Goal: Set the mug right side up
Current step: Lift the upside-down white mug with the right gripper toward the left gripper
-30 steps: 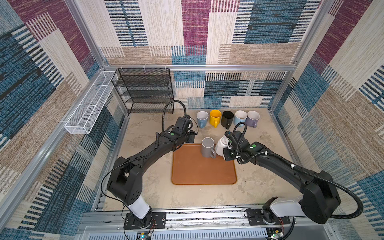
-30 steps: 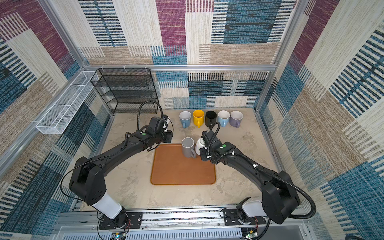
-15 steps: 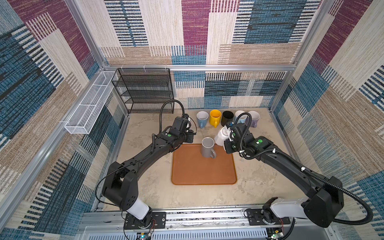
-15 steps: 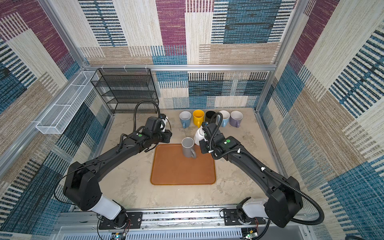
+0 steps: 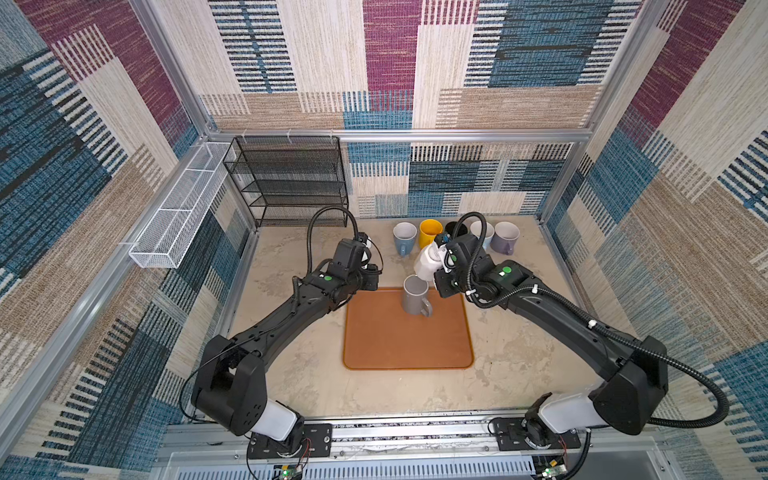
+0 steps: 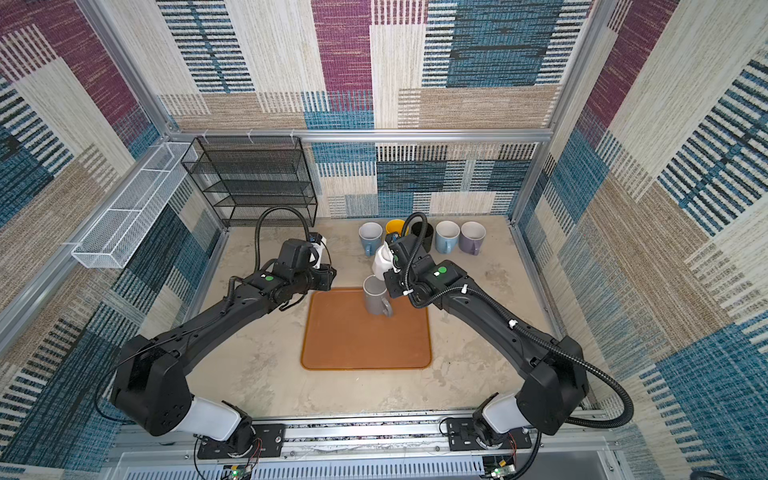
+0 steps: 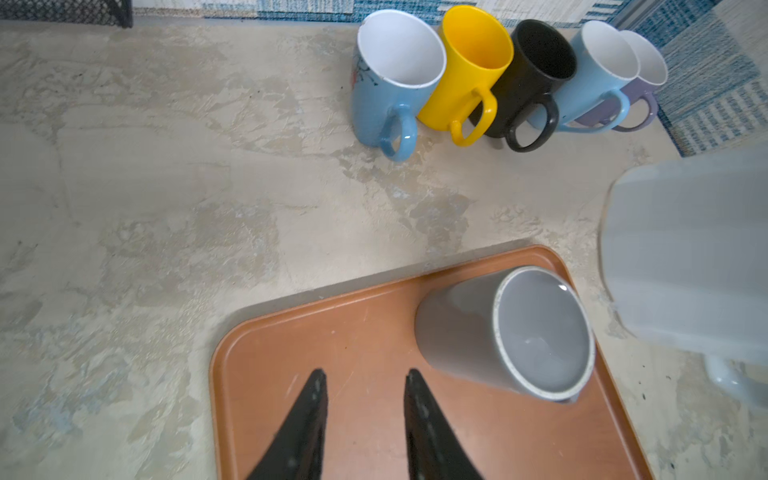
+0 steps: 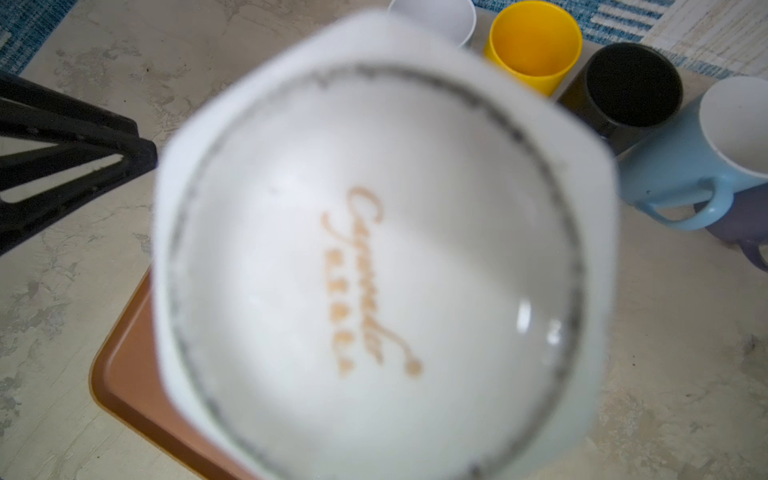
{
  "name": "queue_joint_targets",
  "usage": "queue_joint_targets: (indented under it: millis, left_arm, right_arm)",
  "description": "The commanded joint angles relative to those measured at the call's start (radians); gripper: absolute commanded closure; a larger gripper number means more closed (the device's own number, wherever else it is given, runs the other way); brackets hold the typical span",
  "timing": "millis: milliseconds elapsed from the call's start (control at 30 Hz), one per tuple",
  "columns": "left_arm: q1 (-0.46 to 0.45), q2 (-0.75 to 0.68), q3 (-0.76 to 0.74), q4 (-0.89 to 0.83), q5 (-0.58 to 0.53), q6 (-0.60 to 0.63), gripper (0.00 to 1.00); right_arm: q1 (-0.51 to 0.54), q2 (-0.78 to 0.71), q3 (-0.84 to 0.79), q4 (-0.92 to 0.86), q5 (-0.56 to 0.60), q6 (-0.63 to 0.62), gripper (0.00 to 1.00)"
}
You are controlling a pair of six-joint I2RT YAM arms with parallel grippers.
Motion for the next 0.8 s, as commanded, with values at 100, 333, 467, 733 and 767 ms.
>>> queue_joint_targets:
  millis: [100,333,467,733,767]
  left_arm:
    - [0.037,-0.096,-0.117,0.028,0.023,-0.018,0.67]
    - [0.078,-0.171,-0.179,0.032,0.02,-0.029,0.68]
    - [0.102,-0.194,-0.2,0.03,0.012,-0.041,0.68]
    - [0.125,-0.213,-0.21,-0.003,-0.029,-0.036,0.68]
    - [0.13,-0.213,-0.209,-0.009,-0.034,-0.035,0.68]
  right_arm:
    - [0.042,0.055,0.079,0.093,0.009,-0.02,0.97]
    - [0.11,0.134,0.16,0.098,0.003,-0.029,0.97]
    - [0.147,0.182,0.183,0.121,-0.028,-0.031,0.97]
    - [0.22,0.29,0.171,0.189,-0.088,-0.015,0.97]
    - [0.225,0.303,0.163,0.198,-0.094,-0.011,0.97]
